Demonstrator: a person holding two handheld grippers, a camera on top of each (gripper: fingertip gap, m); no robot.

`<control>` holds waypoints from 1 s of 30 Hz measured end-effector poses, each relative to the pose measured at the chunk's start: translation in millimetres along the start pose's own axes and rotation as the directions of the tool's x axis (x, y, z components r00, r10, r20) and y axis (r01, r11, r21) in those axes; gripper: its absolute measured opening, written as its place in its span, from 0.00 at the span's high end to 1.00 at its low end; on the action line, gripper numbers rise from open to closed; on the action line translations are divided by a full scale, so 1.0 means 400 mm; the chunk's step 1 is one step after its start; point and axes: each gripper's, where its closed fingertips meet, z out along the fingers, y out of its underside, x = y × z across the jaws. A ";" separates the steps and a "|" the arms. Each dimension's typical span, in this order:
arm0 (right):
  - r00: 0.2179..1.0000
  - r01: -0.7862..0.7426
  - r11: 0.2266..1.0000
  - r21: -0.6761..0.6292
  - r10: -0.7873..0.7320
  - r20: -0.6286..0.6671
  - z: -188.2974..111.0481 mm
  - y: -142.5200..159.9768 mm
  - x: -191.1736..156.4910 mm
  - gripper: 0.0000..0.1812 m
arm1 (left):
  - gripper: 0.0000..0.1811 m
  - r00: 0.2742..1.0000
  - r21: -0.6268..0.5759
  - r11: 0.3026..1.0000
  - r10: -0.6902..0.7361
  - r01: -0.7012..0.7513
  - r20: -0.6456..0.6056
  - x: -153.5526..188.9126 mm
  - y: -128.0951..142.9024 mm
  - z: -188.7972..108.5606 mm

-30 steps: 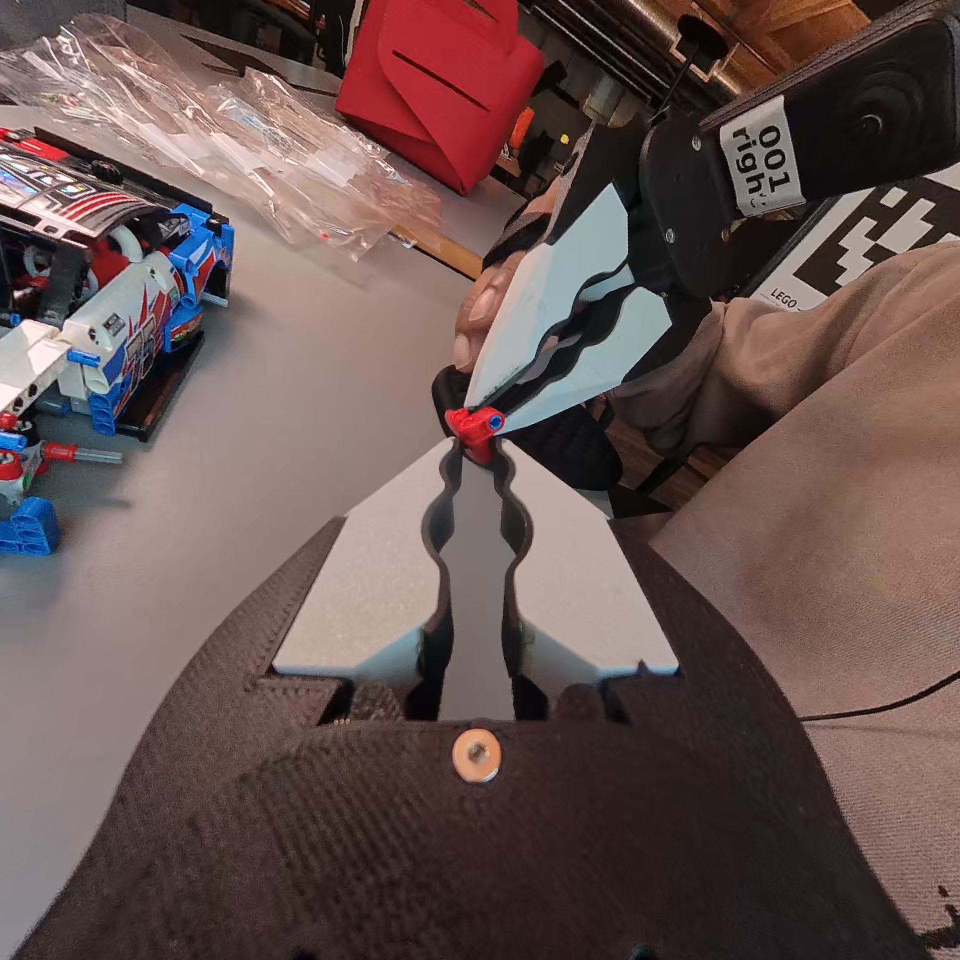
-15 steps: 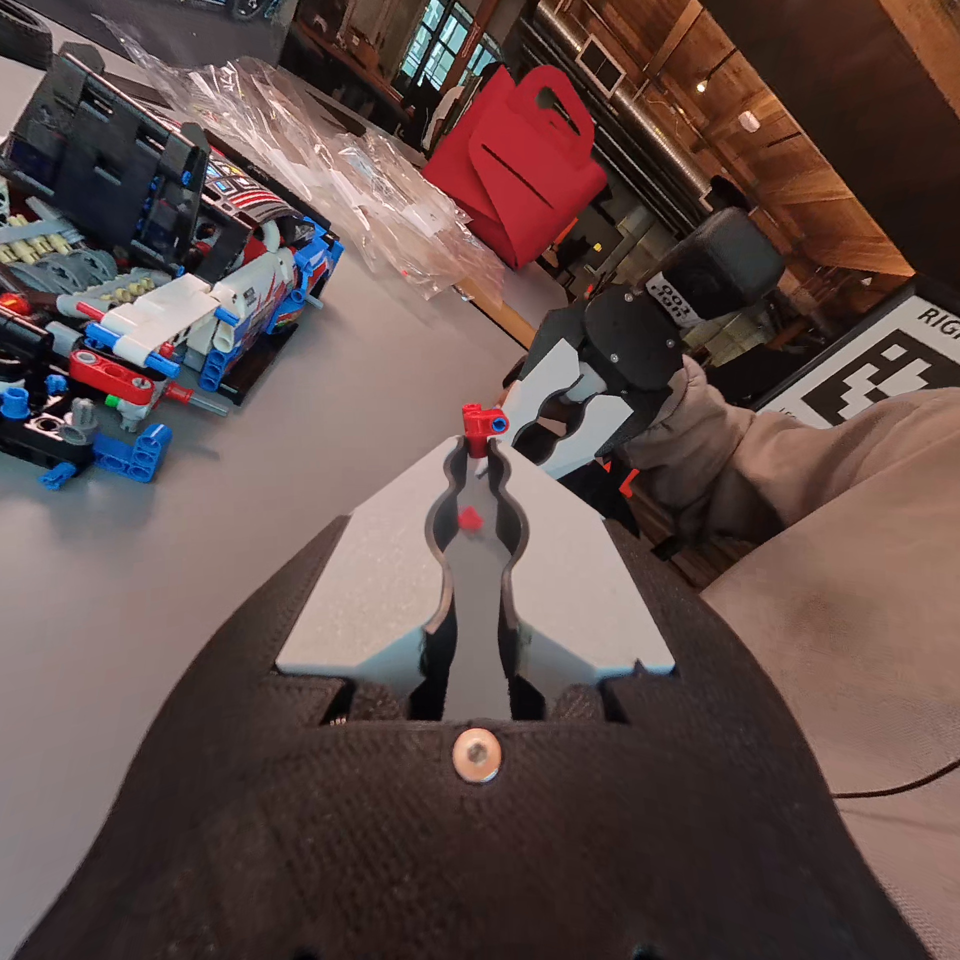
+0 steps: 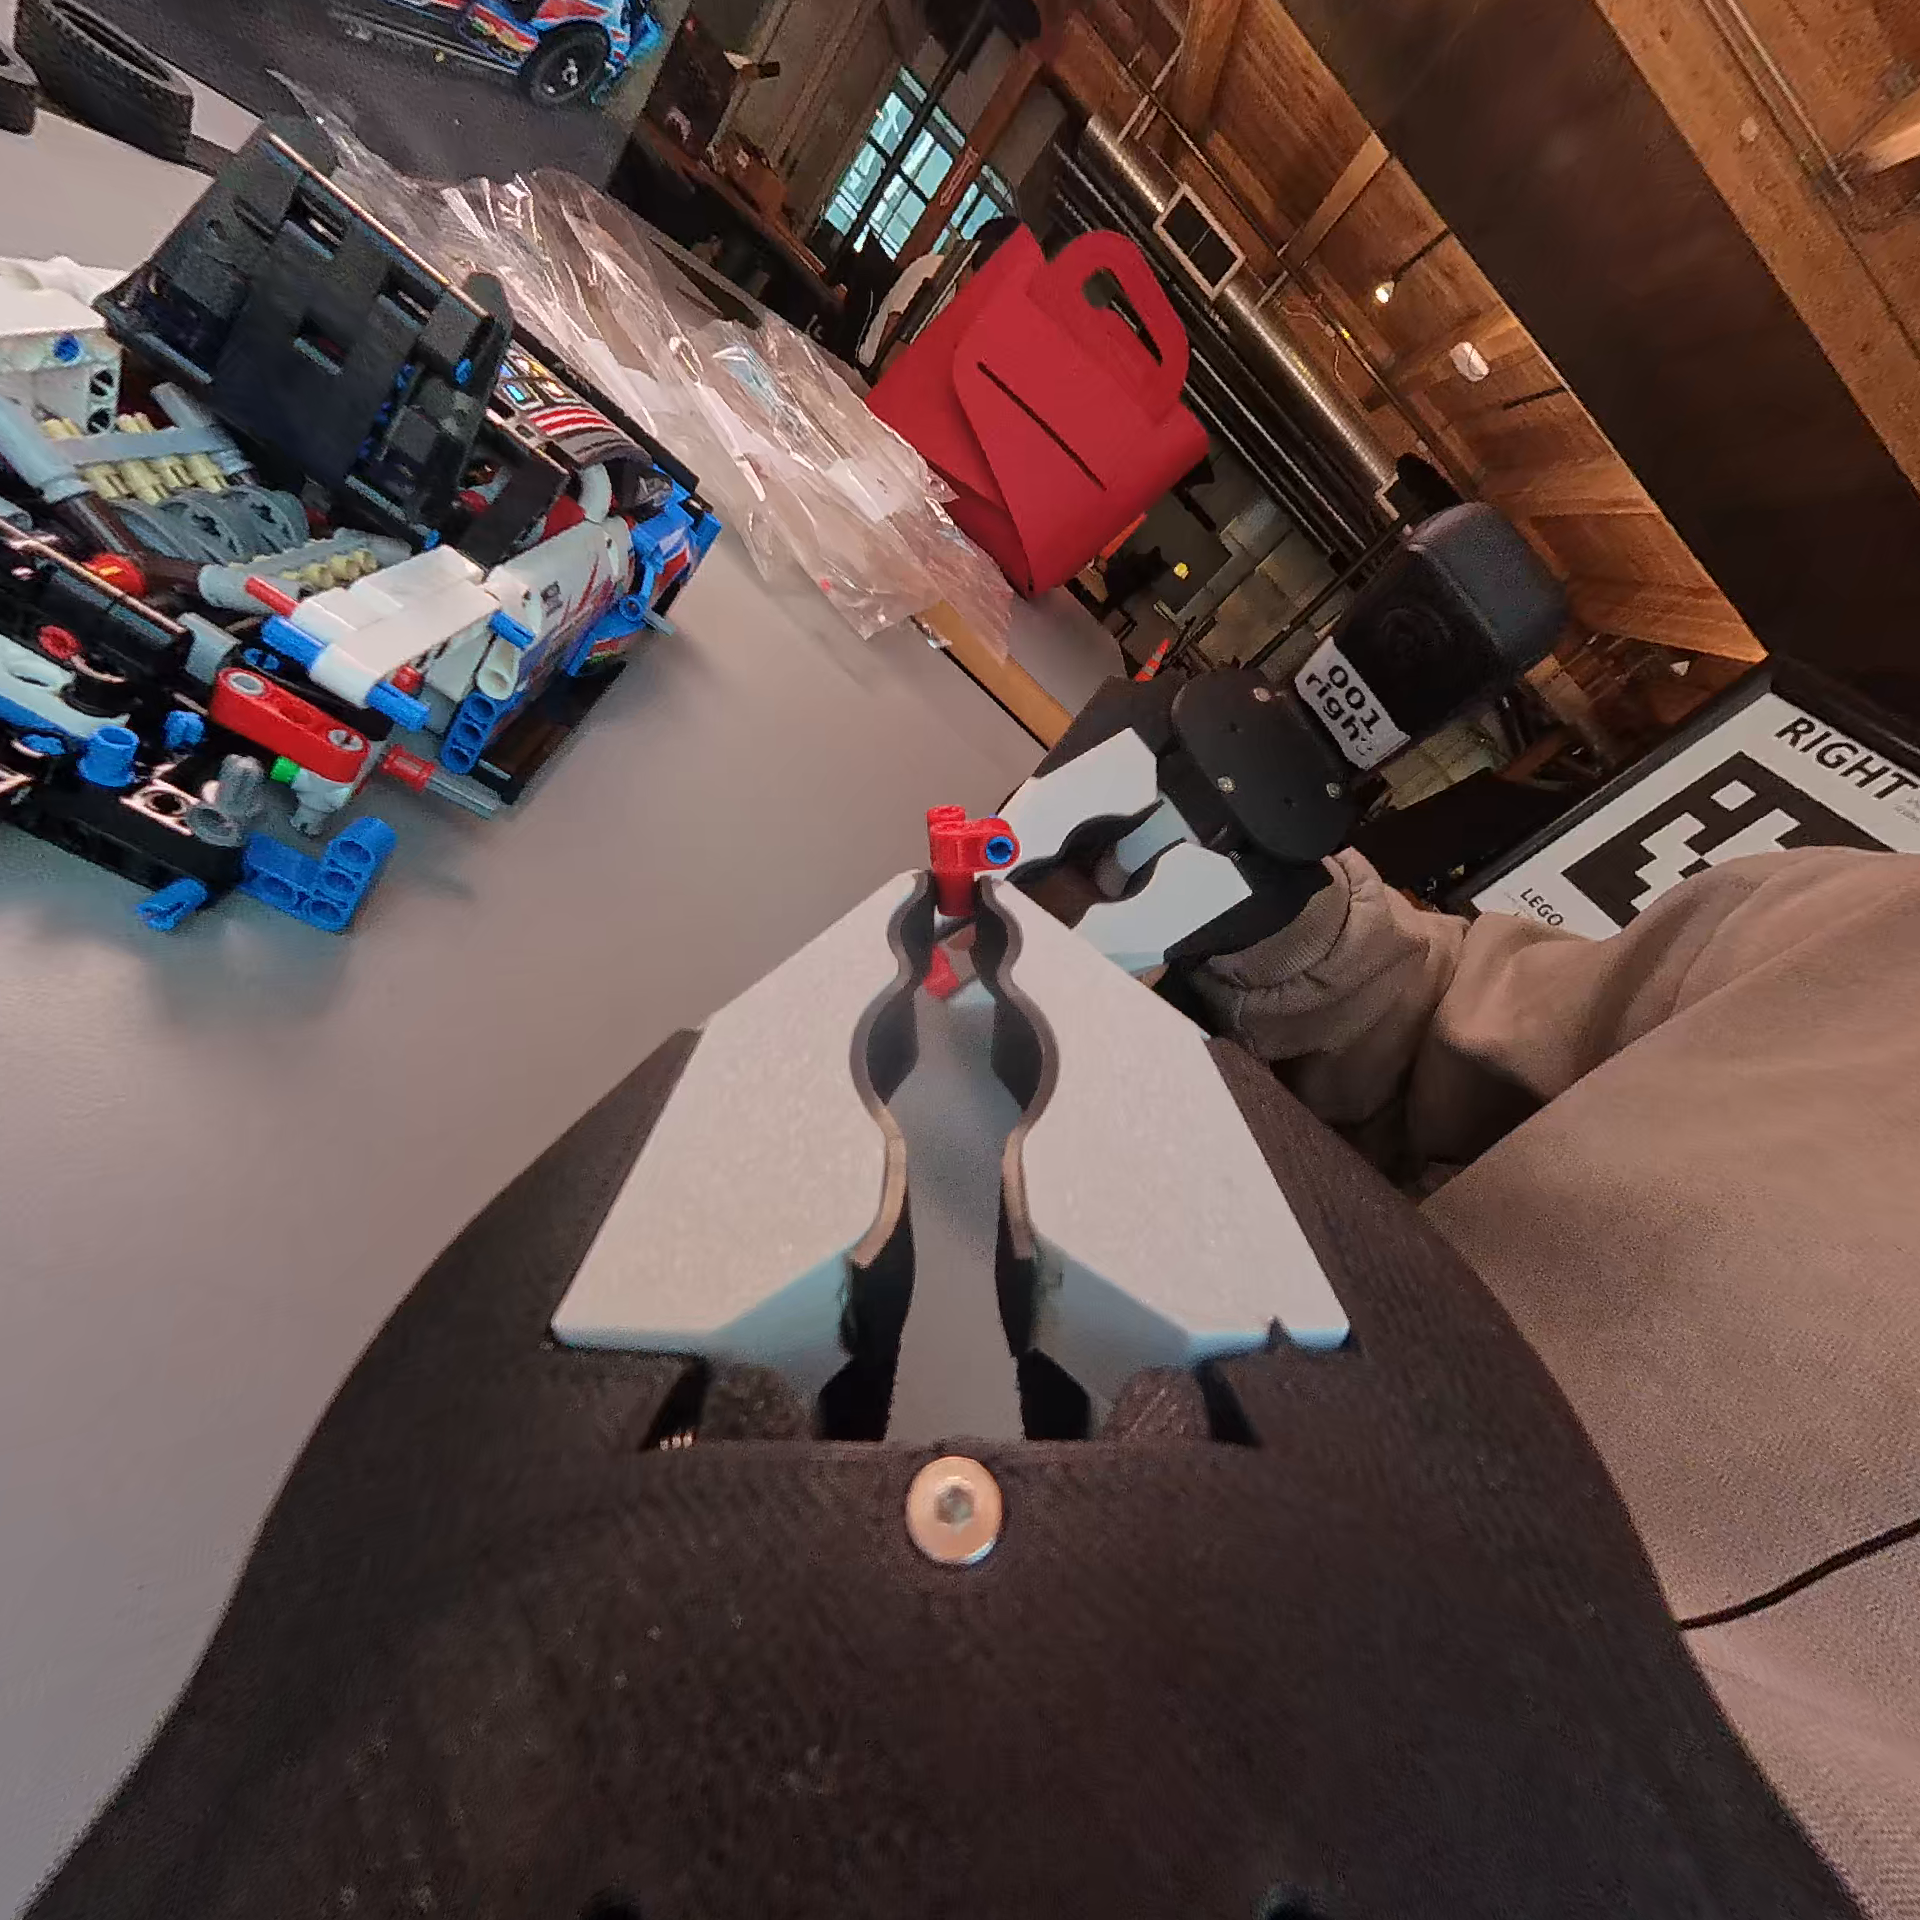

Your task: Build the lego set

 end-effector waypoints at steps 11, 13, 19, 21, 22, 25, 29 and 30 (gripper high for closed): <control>0.939 0.129 0.940 0.317 -0.013 -0.344 0.007 -0.199 0.054 0.93 | 0.97 0.998 0.115 0.993 0.033 -0.039 0.052 0.000 -0.043 -0.013; 0.939 0.129 0.934 0.333 -0.007 -0.344 0.010 -0.204 0.050 0.93 | 0.97 0.997 0.114 0.992 0.043 -0.049 0.061 -0.001 -0.045 -0.013; 0.937 0.100 0.923 0.372 0.038 -0.348 0.021 -0.209 0.058 0.93 | 0.97 0.996 0.111 0.993 0.027 -0.037 0.090 -0.014 -0.045 -0.014; 0.938 0.084 0.919 0.386 0.058 -0.342 0.025 -0.209 0.061 0.93 | 0.97 0.996 0.117 0.993 0.005 -0.016 0.093 -0.017 -0.047 -0.015; 0.939 0.085 0.920 0.384 0.055 -0.339 0.028 -0.208 0.061 0.93 | 0.97 0.995 0.119 0.993 -0.005 -0.007 0.095 -0.020 -0.048 -0.017; 0.938 0.087 0.922 0.378 0.052 -0.342 0.038 -0.204 0.063 0.93 | 0.97 0.994 0.120 0.992 -0.039 0.026 0.102 -0.031 -0.047 -0.019; 0.933 0.101 0.926 0.363 0.038 -0.357 0.048 -0.199 0.067 0.93 | 0.97 0.991 0.113 0.991 -0.077 0.065 0.110 -0.042 -0.042 -0.021; 0.932 0.108 0.927 0.359 0.032 -0.362 0.050 -0.199 0.068 0.93 | 0.97 0.990 0.114 0.991 -0.086 0.074 0.111 -0.044 -0.042 -0.021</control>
